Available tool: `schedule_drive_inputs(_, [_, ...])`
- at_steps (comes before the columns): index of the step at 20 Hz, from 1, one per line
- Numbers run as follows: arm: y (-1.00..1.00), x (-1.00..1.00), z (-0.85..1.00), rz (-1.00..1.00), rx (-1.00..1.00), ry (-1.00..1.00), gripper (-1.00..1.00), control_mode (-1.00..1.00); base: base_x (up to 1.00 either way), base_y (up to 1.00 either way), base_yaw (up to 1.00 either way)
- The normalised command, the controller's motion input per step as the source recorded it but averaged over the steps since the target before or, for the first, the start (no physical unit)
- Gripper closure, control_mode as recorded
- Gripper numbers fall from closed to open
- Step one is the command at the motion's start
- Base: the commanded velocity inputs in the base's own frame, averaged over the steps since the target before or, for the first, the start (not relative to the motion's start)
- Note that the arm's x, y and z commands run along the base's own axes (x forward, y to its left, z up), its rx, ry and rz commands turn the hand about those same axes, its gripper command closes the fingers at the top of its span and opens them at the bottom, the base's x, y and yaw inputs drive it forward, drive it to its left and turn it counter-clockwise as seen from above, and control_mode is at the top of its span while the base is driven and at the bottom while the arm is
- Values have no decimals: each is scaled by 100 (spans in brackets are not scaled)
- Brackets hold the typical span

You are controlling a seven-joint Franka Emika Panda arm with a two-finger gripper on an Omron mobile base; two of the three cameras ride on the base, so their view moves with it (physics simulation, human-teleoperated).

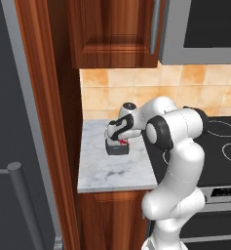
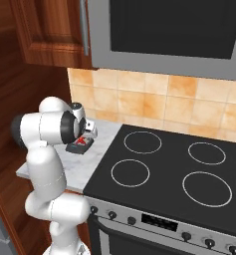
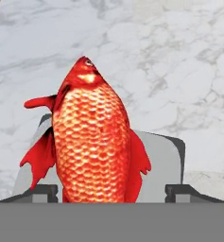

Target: Take the fish from the fridge and place it on the digital scale on the counter by the fridge. Wait a few seconds for a reading, then move it to the plate on the dining counter.

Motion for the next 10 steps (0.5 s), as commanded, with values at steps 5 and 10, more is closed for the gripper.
schedule_drive_inputs(5, [-1,-15,16,0,0,0,-100,-100,0,0,0])
schedule_drive_inputs(10, [-29,-63,43,0,0,0,-100,-100,0,0,0])
